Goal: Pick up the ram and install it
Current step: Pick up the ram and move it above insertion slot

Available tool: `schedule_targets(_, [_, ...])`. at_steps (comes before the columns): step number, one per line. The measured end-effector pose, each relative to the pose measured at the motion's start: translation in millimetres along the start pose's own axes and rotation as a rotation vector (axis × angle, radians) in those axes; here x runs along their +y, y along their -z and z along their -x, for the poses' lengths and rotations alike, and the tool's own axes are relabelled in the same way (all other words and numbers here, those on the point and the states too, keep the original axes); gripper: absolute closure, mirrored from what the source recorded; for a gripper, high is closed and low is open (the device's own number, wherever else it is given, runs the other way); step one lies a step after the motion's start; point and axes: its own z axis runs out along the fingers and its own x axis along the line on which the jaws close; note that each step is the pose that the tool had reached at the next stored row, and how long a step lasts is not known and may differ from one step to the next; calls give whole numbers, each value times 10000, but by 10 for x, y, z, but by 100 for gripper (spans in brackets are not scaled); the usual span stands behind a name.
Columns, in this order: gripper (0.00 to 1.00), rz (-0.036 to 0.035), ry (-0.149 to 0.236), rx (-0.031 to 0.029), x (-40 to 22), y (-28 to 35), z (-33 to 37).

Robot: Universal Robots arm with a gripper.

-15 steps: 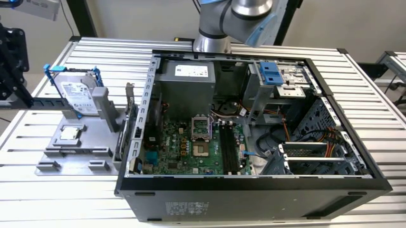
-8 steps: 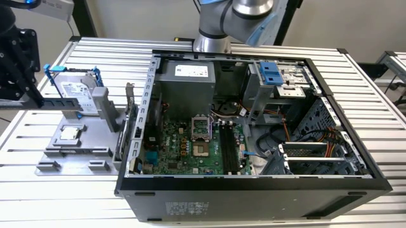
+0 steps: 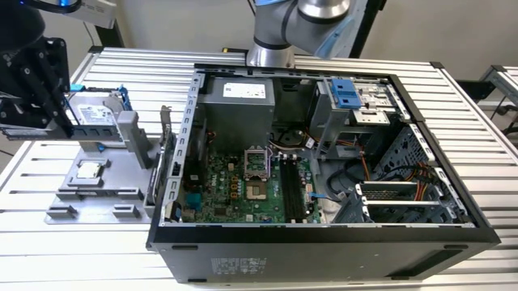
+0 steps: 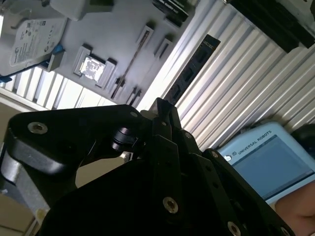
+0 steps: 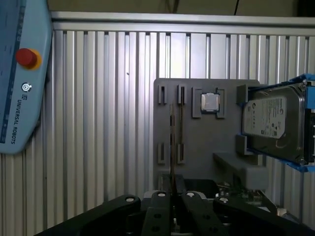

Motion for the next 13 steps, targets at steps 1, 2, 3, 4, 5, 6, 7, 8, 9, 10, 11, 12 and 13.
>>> schedule_targets(1, [100,2,1,0,-26,1,0])
schedule_targets(2, [100,3,1,0,-50,2,0])
schedule_targets(3, [100,5,2,0,-77,3,0])
schedule_targets(4, [100,6,3,1,-103,4,0])
schedule_targets(5, [100,8,3,1,-129,4,0])
schedule_targets(6, [100,10,4,1,-158,5,0])
schedule_targets(7, [100,11,6,0,-185,6,1])
schedule_targets(8, [100,13,7,0,-210,7,1])
schedule_targets(9, [100,16,9,1,-236,8,1])
schedule_targets(10, [100,17,11,1,-262,8,1])
schedule_targets(11, [100,18,13,1,-289,9,1])
schedule_targets(12, [100,20,16,0,-315,10,1])
schedule_targets(13, [100,22,19,1,-342,11,1])
